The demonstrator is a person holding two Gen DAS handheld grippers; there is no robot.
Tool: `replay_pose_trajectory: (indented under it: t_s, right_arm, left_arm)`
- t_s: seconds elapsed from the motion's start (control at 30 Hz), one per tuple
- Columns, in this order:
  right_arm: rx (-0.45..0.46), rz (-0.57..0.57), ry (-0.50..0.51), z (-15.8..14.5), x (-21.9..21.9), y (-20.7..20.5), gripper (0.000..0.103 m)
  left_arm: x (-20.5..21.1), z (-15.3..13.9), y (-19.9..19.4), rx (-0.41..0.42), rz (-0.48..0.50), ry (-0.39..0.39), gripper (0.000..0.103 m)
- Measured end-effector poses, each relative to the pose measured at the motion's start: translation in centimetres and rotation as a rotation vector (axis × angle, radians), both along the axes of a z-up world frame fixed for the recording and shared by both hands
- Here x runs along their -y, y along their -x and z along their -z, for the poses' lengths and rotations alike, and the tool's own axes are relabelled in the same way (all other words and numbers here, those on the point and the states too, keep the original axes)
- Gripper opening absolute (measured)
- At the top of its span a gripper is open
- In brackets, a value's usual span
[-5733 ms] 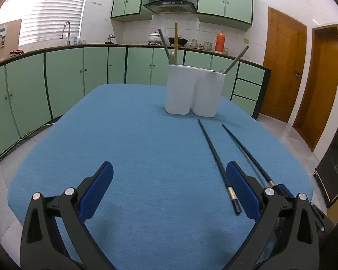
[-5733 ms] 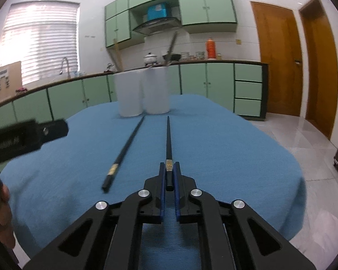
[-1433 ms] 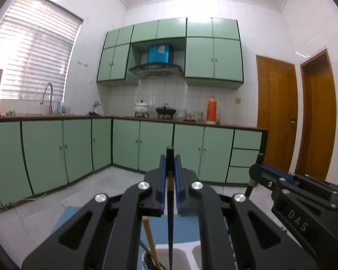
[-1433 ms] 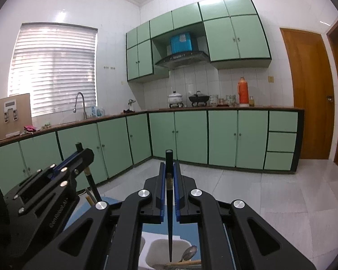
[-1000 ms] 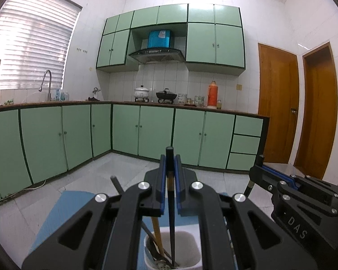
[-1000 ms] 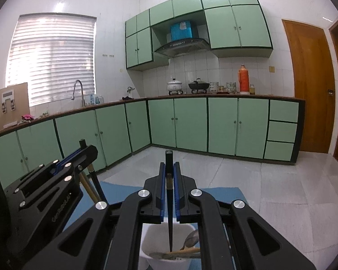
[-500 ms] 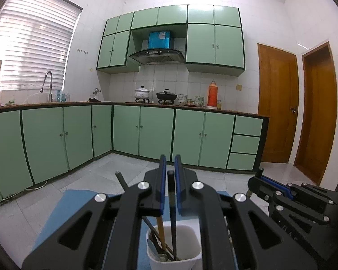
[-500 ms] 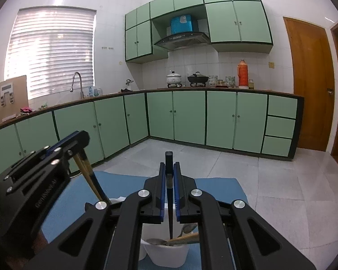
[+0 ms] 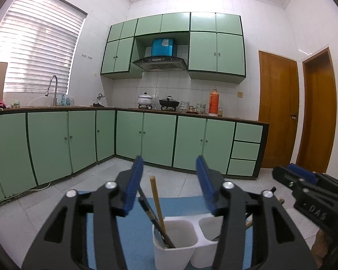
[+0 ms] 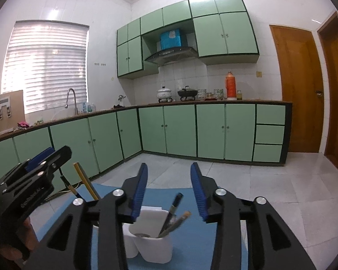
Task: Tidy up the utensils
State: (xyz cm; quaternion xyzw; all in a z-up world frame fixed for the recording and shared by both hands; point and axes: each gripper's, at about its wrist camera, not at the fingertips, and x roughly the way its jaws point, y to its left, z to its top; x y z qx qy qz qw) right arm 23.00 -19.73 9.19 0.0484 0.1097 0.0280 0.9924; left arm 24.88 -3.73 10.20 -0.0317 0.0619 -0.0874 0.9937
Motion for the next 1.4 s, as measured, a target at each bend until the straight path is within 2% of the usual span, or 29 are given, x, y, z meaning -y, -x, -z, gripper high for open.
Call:
replay_pose_trajectory:
  t_s: [0.3,0.5,0.63,0.8,1.1,1.4]
  right_arm:
    - [0.010,0.038,-0.013,1.0,1.9,4.1,0.066]
    - [-0.015,0.054,-0.013,2.6,2.5,6.8,0.083]
    - [-0.031,0.061,0.004,3.6,2.3,8.3,0.091]
    - [-0.066,0.063,0.027,4.8,2.0,9.7,0.096]
    - [-0.159,0.059,0.063,7.4,0.8,12.4,0.097]
    - [-0.228,0.013,0.077,7.6,0.1,15.3,0.097]
  left_arm:
    - [-1.5,1.0,3.7,-0.005,-0.032,0.006,0.086]
    - [-1.9,2.3,6.2,-0.036,-0.035,-0.012,0.094]
    - [-1.9,3.3,7.9,-0.068,-0.032,-0.033,0.097]
    - [-1.9,4.7,9.9,-0.123,-0.026,-0.053,0.098]
    - [-2.1,6.7,12.8,-0.237,-0.009,-0.064,0.098]
    - [-2.1,7.8,16.1,-0.308,0.003,-0.071,0.098]
